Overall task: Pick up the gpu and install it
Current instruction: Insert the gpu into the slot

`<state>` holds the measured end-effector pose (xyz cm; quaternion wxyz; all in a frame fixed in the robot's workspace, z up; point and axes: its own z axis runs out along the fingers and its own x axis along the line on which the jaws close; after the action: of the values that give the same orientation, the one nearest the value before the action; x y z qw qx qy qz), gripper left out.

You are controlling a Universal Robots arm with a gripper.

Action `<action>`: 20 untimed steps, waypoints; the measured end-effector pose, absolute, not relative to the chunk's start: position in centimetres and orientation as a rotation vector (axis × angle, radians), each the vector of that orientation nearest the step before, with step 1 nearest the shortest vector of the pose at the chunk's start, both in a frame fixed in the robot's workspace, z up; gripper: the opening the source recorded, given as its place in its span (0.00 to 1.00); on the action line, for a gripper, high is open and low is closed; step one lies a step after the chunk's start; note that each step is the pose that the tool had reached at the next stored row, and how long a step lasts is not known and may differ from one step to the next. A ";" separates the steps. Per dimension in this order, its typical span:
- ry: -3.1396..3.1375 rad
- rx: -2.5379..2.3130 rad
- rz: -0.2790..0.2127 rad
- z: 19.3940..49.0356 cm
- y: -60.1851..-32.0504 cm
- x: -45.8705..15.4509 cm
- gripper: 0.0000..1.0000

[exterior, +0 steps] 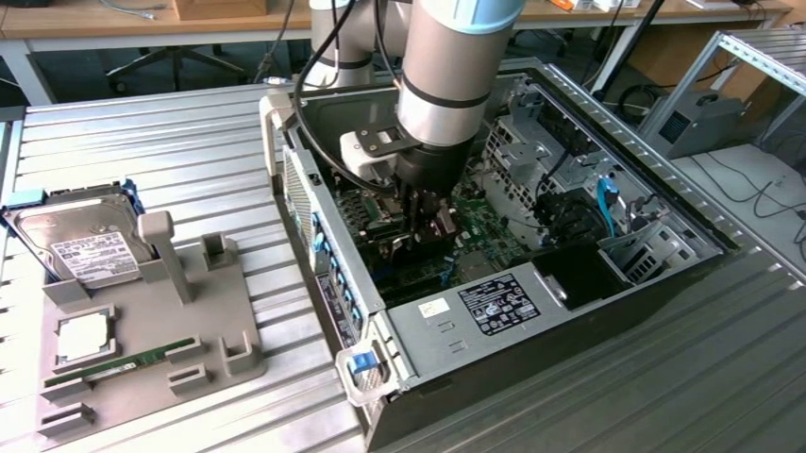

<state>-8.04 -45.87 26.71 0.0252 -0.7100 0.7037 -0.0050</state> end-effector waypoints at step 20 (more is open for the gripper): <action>2.175 -2.194 -0.017 27.1 -45.9 -8.1 0.26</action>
<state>-8.06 -45.89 27.08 0.0259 -0.7100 0.7037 -0.0055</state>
